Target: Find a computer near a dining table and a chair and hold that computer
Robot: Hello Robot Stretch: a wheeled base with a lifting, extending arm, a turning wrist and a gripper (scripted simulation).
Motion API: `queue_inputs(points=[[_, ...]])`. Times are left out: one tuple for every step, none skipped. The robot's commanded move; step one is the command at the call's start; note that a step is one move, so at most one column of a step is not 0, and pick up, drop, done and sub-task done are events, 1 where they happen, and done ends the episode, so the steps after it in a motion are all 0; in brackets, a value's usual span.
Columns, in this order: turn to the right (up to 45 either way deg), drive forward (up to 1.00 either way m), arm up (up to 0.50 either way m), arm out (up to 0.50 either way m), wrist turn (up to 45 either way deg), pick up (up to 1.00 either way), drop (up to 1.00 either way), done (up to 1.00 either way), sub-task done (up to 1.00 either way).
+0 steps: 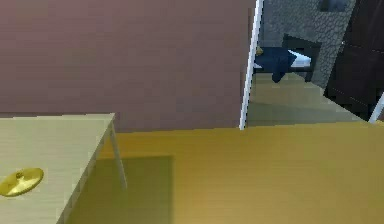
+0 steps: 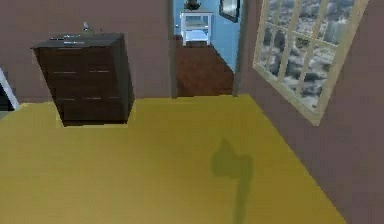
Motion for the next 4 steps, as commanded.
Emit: queue_inputs(points=[[0.0,0.35,0.0,0.0,0.0,0.0,0.0,0.0,0.0],[45.0,0.0,0.0,0.0,0.0,0.0,0.0,0.0,0.0],[45.0,0.0,0.0,0.0,0.0,0.0,0.0,0.0,0.0],[45.0,0.0,0.0,0.0,0.0,0.0,0.0,0.0,0.0]])
